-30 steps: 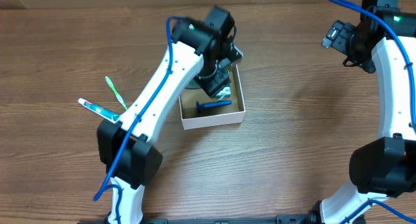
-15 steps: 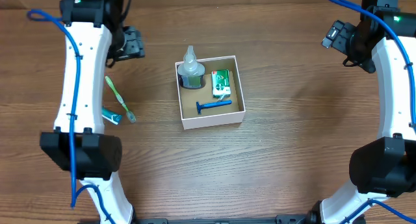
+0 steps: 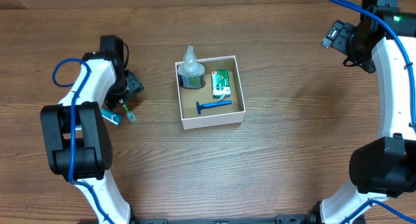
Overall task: Pack container
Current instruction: 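Grasp the green Colgate toothbrush with the left gripper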
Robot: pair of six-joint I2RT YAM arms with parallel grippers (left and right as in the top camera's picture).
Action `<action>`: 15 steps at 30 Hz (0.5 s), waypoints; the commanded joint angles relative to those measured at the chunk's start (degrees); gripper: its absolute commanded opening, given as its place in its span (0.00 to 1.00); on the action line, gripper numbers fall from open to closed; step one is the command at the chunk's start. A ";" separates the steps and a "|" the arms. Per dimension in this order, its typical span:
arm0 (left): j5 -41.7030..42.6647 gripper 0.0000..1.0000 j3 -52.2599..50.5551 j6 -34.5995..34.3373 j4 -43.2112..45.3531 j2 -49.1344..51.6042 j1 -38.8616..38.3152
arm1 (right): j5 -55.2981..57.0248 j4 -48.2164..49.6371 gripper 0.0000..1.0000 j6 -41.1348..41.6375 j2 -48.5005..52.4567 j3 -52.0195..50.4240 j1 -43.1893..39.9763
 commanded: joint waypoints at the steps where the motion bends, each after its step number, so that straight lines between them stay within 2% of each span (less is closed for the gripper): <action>1: 1.40 0.72 -5.18 -1.77 4.50 -0.68 0.85 | 0.42 0.15 1.00 0.00 -1.46 1.20 0.15; 7: 1.60 0.66 -5.42 -1.75 7.02 0.98 2.10 | 0.42 0.15 1.00 0.00 -1.46 1.20 0.15; 10: 5.18 0.62 -5.42 0.17 7.67 4.83 3.52 | 0.42 0.15 1.00 0.00 -1.46 1.20 0.15; 12: 6.93 0.48 -5.40 0.63 7.85 7.39 3.85 | 0.42 0.15 1.00 0.00 -1.46 1.20 0.15; 15: 7.82 0.16 -5.11 2.16 7.98 8.44 3.78 | 0.42 0.15 1.00 0.00 -1.46 1.20 0.15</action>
